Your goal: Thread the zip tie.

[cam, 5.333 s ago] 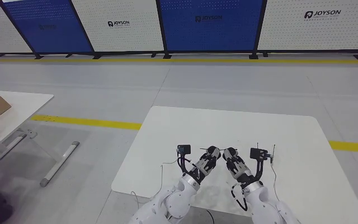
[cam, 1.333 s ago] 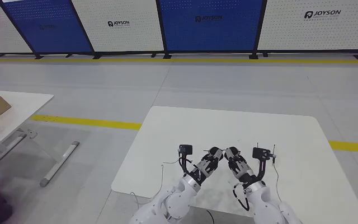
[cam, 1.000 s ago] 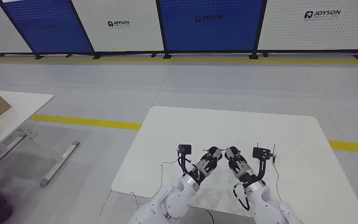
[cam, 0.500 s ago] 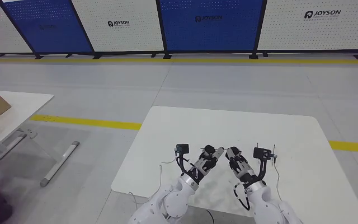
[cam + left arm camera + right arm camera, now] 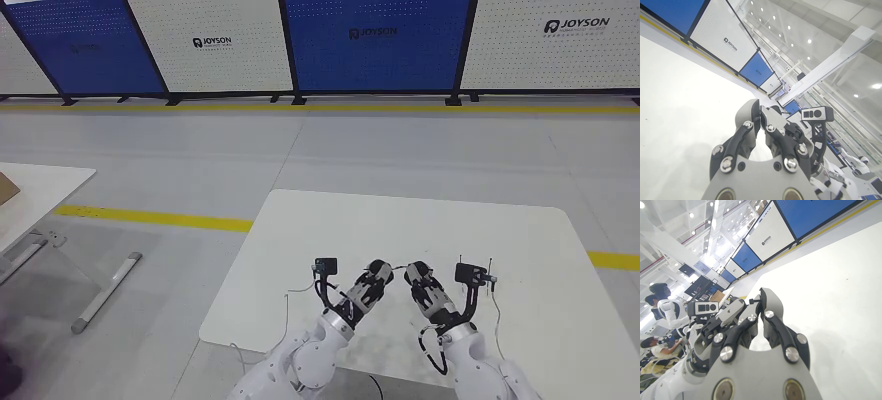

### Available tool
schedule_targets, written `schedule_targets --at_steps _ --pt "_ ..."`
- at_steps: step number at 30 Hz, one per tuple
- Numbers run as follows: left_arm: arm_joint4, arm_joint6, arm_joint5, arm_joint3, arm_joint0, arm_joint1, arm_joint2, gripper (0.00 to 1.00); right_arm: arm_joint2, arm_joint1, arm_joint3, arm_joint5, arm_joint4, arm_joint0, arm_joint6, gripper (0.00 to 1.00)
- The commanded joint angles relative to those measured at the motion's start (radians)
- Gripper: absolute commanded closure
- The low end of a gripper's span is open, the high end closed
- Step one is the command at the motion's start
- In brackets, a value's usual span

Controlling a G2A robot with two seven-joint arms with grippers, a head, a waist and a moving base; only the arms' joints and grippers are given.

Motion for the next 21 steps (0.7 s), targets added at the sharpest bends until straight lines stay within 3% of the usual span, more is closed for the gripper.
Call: schedule_targets --at_steps 1,5,12,17,21 --pt "-0.002 0.0 0.0 0.002 -0.002 -0.001 0.003 0.97 0.0 0.0 -0.001 0.0 -0.001 0.0 -0.002 1.0" --pt "0.0 -0.003 -0.003 0.0 -0.003 -0.001 0.005 0.86 0.0 -0.001 -0.001 0.0 -0.001 -0.001 -0.004 1.0" --pt "0.005 -0.003 -0.002 0.004 -0.003 -0.001 0.005 0.98 -0.001 -0.001 -0.001 0.0 0.002 -0.003 -0.006 1.0" --pt "0.006 -0.002 -0.001 0.006 -0.005 -0.001 0.006 1.0 -0.001 -0.001 0.0 -0.002 -0.001 -0.005 -0.007 1.0" --pt "0.003 -0.001 -0.005 0.005 -0.004 -0.001 0.002 0.82 -0.003 -0.002 0.001 -0.001 -0.003 -0.005 -0.008 1.0"
